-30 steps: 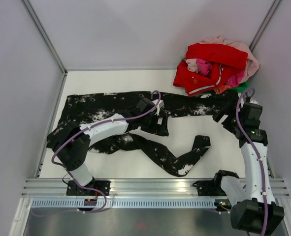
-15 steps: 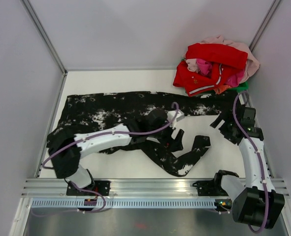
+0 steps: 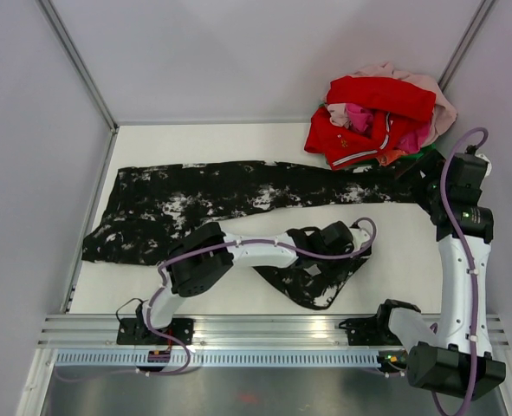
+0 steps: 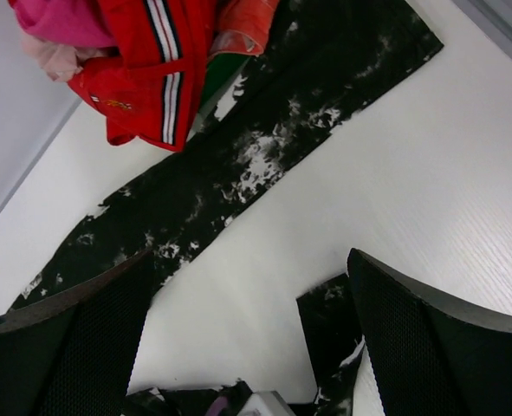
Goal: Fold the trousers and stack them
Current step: Flatten the trousers out
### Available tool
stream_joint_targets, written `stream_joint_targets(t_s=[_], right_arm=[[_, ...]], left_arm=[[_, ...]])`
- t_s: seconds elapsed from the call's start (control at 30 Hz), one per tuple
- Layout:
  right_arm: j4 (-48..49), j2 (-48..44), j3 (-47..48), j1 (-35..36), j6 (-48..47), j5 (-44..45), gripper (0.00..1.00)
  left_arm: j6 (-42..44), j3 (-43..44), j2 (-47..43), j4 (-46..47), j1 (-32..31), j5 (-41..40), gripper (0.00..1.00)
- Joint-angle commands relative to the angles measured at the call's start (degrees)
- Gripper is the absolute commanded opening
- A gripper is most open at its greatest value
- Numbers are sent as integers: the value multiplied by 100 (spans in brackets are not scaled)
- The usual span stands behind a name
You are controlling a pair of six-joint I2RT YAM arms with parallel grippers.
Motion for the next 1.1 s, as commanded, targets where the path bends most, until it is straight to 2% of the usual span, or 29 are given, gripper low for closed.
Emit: stream_joint_targets(t_s=[0.0,0.03,0.1,0.13,0.17,0.2,0.23,0.27,0.3,0.33,0.4,0.43,0.47,0.53,0.57,0.63,0.77,0.83,0.87,1.07], right_arm=[[-224,-90,-172,29,99,154,98],[-198,-125,-190,29,108,109,98],[-146,-178,-242,29,64,-128,98],[-110,-221,-260,29,3,-181,98],[-75,-248,-304,29,-58,-260,98],[-14,-257,-339,29,-120,-357,98],[30,-309,-409,29,-138,-418,98],[83,-327,-540,29,-182,-489,98],[135,-327,-602,29,-173,-559,98],[171,-345,-742,37,-208,-638,98],[259,-354,-857,38,-235,-814,98],[285,-371,-901,38,-252,-858,98],[355,-389,-1006,38,-374,-972,98],[356,-424,-1112,46,-507,-1008,98],[399,-433,-1261,46,-690,-1069,98],[408,-372,-1437,64,-788,-1262,98],[881,-73,-2174,257,-797,-1500,91],[1049,172,-2334,537,-754,-1500,86],[1311,252,-2465,782,-719,-1457,85],[2033,1087,-2502,1864,-498,-764,82]], left_arm=[[-76,98,-243,195,128,-327,2],[-260,2,-383,300,225,-180,2],[-585,-594,-1059,676,716,960,2],[-1283,-962,-1349,1079,961,1390,2],[-1803,-1984,-1630,2606,1225,1873,2],[-2766,-2499,-1964,3491,1750,2409,2],[-2967,-2817,-1976,4083,1964,2510,2],[-2986,-2951,-1906,4063,2114,2537,2],[-2891,-2822,-1801,3680,2255,2459,4],[-2463,-2464,-1539,2797,2265,2415,19],[-2040,-2215,-1326,2158,2178,1943,41],[-1976,-2153,-1221,1964,2159,1722,72],[-1967,-2031,-1202,1466,2159,1085,84],[-1897,-1838,-1228,1059,2159,475,95],[-1871,-1793,-1272,770,2177,106,95],[-1660,-1731,-1439,521,2159,-29,95],[-1475,-1608,-2149,-234,2168,-607,96],[-1475,-1625,-2457,-726,2168,-828,96],[-1483,-1643,-2772,-875,2177,-1020,99],[-1641,-1801,-3811,-2070,2186,-2196,100]])
